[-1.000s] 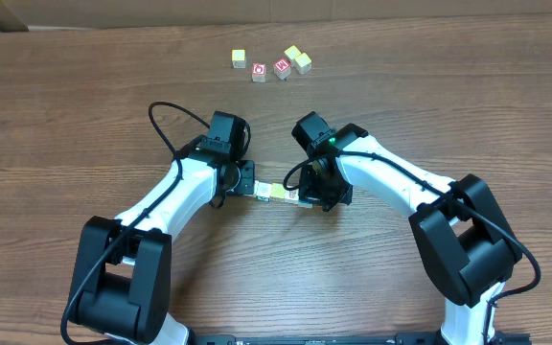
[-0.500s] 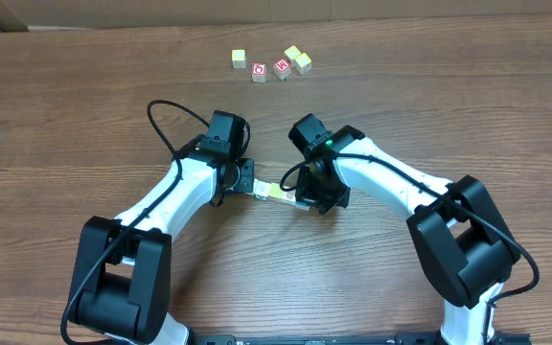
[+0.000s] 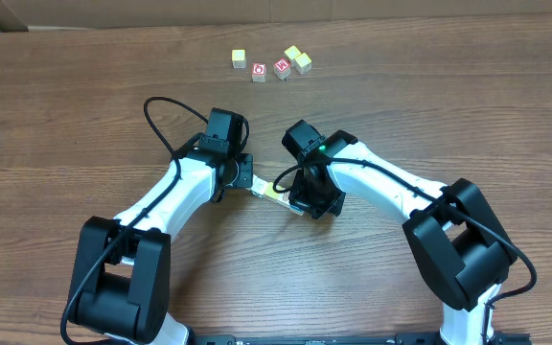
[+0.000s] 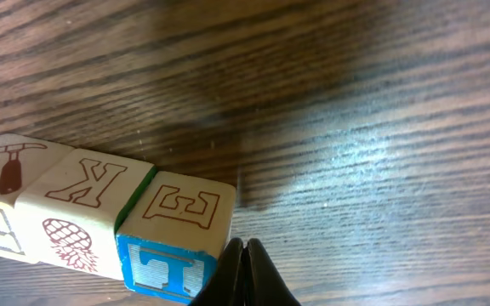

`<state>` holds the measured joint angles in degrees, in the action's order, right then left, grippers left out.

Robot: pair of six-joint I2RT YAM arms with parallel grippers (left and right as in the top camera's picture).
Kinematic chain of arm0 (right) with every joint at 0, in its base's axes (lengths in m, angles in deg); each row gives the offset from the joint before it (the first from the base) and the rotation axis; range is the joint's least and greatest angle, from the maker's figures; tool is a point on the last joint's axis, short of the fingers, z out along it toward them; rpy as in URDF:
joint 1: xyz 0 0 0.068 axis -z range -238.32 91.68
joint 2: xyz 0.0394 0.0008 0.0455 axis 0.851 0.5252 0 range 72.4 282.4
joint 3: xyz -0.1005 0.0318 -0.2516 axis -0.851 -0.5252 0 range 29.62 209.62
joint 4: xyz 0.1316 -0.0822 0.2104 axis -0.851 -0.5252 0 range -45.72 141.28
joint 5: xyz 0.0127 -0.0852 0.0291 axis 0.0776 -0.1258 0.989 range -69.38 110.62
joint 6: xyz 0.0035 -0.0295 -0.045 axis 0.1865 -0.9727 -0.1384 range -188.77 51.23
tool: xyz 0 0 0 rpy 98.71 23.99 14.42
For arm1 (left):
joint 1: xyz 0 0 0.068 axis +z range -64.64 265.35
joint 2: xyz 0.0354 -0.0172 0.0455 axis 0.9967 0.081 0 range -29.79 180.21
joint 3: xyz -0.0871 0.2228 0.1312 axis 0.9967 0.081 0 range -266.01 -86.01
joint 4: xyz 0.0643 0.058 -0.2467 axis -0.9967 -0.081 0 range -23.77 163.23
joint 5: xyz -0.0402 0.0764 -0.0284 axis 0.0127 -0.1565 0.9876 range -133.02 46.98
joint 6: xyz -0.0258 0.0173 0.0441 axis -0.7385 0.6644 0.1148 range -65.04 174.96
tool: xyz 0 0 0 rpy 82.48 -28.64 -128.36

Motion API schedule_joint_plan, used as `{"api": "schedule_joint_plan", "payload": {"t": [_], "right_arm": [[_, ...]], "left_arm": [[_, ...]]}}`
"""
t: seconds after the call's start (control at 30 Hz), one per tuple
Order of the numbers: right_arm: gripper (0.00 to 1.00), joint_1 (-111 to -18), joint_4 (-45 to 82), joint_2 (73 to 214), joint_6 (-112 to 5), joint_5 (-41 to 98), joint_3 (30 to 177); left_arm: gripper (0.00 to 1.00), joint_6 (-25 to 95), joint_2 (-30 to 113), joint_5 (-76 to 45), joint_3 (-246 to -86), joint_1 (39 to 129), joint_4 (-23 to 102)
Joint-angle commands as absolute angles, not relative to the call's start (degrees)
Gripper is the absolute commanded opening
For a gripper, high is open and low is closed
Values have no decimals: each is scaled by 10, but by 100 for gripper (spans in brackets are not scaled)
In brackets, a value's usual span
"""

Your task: Flip 5 blocks

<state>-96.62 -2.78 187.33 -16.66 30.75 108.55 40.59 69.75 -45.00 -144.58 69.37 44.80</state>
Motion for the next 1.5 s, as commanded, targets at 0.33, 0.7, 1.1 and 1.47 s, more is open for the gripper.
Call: {"api": "schedule_joint_plan", "payload": {"t": [0.33,0.7,1.1,1.47], "right_arm": [[4,-1012,16,1872,-84,359,1083],[4,-1025,15,1872,-36,359,1083],[4,-1047,26,1872,-10,360,1083],[4,-1051,10,1863,-13,366,1084]], "left_arm": [[8,417,703,-407,-1441,684,459],[10,417,703,-407,-1441,684,467],[8,417,703,-426,-1441,688,470],[4,412,698,-419,-1517,698,414]]}}
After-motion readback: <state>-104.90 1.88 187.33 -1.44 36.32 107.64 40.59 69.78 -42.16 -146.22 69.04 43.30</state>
